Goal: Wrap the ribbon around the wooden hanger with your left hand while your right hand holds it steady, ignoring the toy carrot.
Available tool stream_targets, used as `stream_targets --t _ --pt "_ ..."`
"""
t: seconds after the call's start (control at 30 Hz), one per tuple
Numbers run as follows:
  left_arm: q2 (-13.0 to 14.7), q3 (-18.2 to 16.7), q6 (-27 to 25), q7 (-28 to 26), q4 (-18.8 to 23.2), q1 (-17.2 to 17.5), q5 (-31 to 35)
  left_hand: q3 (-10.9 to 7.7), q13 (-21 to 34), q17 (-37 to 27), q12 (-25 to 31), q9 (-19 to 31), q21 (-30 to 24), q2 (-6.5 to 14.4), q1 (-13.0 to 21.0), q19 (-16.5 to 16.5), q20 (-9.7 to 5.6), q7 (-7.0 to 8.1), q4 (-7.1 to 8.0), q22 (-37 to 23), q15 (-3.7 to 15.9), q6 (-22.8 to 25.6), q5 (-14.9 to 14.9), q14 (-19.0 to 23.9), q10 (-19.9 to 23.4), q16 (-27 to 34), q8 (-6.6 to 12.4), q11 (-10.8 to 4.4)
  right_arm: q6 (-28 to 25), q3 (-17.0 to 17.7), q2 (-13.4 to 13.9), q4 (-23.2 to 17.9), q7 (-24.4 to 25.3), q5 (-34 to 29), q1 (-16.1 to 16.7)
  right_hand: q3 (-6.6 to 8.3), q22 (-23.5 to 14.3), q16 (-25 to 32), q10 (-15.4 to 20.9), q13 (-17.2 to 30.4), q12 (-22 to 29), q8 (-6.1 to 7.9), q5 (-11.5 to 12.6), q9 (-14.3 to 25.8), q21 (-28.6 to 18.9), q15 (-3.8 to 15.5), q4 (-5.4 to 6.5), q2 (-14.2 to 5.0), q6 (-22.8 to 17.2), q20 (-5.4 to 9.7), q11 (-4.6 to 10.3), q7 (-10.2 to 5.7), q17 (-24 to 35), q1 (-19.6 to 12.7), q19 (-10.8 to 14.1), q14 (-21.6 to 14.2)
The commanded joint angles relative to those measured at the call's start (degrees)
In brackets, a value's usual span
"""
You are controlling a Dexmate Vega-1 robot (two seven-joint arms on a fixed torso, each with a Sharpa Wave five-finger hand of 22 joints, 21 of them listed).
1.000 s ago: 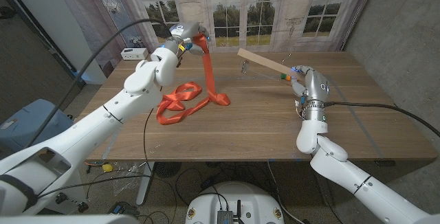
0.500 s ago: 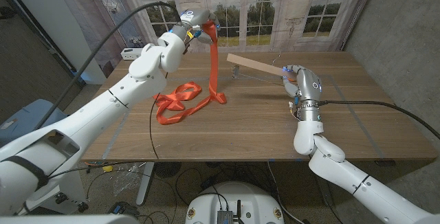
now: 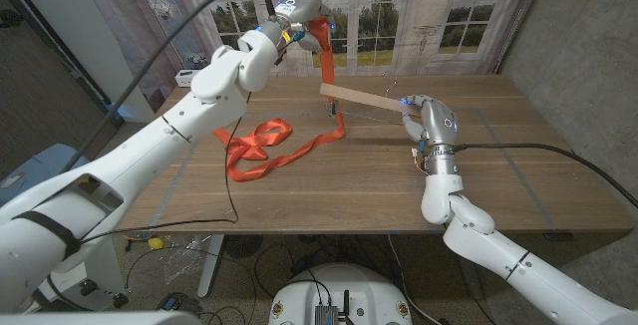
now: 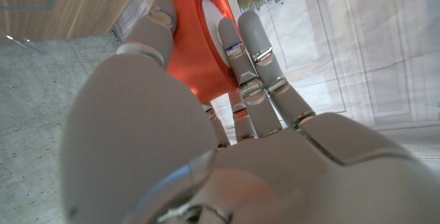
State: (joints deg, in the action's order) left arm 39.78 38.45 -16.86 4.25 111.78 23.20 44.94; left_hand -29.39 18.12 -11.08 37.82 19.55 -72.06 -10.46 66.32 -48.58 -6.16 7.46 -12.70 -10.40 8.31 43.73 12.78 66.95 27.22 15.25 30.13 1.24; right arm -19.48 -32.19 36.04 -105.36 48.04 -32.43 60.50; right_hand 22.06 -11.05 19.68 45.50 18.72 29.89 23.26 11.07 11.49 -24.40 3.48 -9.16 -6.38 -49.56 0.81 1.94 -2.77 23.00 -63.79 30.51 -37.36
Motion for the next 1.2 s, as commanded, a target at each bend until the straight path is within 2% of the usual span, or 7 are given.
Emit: stream_targets --t 0.03,0.7,0.93,1.2 --pt "-0.1 -1.7 5.7 -0.1 3.6 0.0 -1.9 -3.41 14.3 -0.2 0.2 0.3 -0.4 12.5 12.2 0.3 -4.74 -11.71 2.83 0.0 5.09 11.9 0.4 4.8 19.2 -0.1 0.12 -1.04 -0.7 -1.4 -1.7 2.0 -0.9 -0.7 -2.5 0.59 -0.2 -0.1 4.9 0.1 0.3 1.64 0.4 2.1 -0.5 8.32 0.41 -1.49 -7.6 0.32 0.72 1.05 0.1 -0.8 0.0 -0.5" --pt "-0.6 -3.9 11.7 1.3 9.1 2.0 -2.2 -3.5 14.5 -0.4 -0.3 0.4 -0.9 12.5 12.1 0.7 -4.8 -11.76 2.88 0.0 5.06 12.0 0.4 5.1 19.4 -0.2 -0.02 -1.37 -0.4 -3.4 -4.0 4.6 -0.8 -0.3 -5.6 0.53 -0.2 -0.3 5.0 0.1 0.3 1.68 0.4 2.0 -0.7 8.32 0.37 -1.47 -7.5 0.31 0.66 1.03 0.4 -0.8 -0.1 -0.6" --pt "-1.3 -4.4 14.0 1.8 10.2 2.6 -3.7 -3.54 14.7 -0.4 -0.5 0.5 -1.1 12.4 12.0 0.9 -4.81 -11.74 2.87 0.0 5.08 12.0 0.4 5.2 19.6 -0.2 -0.05 -1.13 -0.5 -4.1 -4.6 5.6 -1.6 0.0 -6.9 0.52 -0.2 -0.4 5.0 0.1 0.4 1.74 0.4 2.0 -0.8 8.24 0.38 -1.45 -7.5 0.25 0.59 0.98 0.5 -0.8 -0.2 -0.7" --pt "-0.8 -5.9 16.5 2.0 12.9 4.5 -5.4 -3.56 15.0 -0.5 -0.6 0.5 -1.4 12.4 12.1 1.0 -4.82 -11.72 2.84 0.1 5.04 12.2 0.3 5.2 19.7 -0.3 -0.16 -1.14 -1.6 -4.5 -4.6 6.3 -3.1 0.5 -7.9 0.5 -0.2 -0.5 5.0 0.0 0.4 1.79 0.4 2.0 -0.8 8.19 0.39 -1.45 -7.6 0.2 0.53 0.97 0.6 -0.8 -0.2 -0.8"
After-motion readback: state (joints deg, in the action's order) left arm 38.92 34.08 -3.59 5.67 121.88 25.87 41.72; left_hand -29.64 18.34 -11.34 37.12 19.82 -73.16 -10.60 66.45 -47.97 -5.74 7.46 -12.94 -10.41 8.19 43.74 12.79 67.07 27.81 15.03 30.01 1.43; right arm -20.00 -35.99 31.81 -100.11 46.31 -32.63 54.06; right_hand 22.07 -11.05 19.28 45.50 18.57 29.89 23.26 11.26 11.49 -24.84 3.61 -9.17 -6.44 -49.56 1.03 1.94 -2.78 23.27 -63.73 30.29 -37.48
